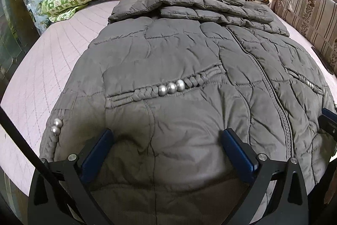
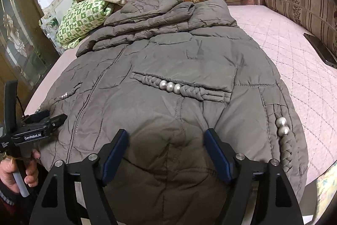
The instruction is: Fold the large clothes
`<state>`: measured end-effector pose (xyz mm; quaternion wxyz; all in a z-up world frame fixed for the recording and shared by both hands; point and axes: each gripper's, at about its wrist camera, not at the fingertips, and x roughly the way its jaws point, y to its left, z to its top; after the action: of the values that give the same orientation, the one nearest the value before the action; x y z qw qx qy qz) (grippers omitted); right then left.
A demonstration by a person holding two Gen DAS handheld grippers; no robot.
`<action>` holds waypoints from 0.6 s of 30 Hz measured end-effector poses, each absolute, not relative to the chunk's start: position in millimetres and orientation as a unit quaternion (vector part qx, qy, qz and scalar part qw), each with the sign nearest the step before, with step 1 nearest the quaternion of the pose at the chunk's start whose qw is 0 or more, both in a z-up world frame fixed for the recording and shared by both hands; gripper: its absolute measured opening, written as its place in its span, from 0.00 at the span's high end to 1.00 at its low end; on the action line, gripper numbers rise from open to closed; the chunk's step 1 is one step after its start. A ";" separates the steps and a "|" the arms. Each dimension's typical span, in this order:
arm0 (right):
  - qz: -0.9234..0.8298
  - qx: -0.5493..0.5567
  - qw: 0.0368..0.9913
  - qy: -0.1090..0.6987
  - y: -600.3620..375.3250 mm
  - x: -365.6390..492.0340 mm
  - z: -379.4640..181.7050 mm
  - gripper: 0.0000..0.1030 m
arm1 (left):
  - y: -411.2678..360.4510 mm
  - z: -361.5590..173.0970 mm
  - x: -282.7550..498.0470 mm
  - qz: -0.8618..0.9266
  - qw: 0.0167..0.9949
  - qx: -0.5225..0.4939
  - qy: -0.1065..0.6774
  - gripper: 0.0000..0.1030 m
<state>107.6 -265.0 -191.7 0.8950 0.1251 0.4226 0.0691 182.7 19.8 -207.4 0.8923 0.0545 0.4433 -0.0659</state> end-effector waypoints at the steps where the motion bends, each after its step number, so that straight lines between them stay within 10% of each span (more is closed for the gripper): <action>1: 0.068 0.122 0.897 0.420 -263.5 105.2 -192.2 0.23 | 20.1 -207.6 179.1 -0.066 0.894 0.055 0.440 0.00; 18: 0.050 0.190 0.916 0.349 -306.1 31.5 -158.8 0.21 | 75.5 -183.5 107.5 -0.035 0.929 -0.011 0.367 0.00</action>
<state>31.5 -306.1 -158.8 0.9164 0.1900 0.3488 0.0500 107.5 75.5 -183.5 0.9294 -0.0115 0.3673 -0.0348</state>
